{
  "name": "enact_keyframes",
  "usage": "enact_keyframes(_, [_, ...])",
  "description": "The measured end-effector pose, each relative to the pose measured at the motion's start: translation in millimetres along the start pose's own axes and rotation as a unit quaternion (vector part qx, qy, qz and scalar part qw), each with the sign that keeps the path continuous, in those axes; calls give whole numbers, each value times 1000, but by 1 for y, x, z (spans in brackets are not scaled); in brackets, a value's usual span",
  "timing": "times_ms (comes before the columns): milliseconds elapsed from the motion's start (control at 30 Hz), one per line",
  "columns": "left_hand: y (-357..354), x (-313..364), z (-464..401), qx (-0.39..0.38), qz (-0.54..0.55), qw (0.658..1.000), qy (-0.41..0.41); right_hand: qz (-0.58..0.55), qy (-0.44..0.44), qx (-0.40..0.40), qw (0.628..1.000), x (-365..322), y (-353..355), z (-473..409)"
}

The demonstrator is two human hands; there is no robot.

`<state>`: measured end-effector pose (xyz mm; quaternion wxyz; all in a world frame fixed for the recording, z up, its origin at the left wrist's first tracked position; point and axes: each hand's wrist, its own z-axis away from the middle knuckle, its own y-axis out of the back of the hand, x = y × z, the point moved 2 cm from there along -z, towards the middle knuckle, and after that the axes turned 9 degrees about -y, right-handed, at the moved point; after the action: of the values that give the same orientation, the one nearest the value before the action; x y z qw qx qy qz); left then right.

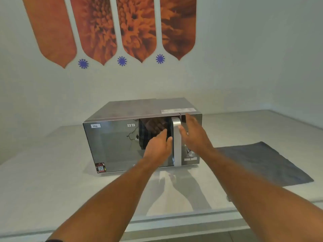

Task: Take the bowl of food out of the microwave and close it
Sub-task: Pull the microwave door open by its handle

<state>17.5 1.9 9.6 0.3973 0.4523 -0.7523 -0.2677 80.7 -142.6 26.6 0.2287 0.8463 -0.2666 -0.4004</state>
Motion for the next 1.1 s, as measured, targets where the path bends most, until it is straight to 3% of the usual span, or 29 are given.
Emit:
enact_keyframes(233, [-42, 0, -6, -6, 175, 978, 117, -94, -96, -5, 991, 14, -22, 1])
enact_keyframes(433, [-65, -3, -6, 11, 275, 942, 194, -159, -143, -61, 975, 24, -37, -3])
enact_keyframes(600, [-80, -4, -4, 6, 301, 928, 220, -182, -163, -102, 964, 29, -49, -3])
enact_keyframes(1100, [-79, -2, 1, 2, 264, 938, 224, -191, -175, -79, 963, 23, -48, 7])
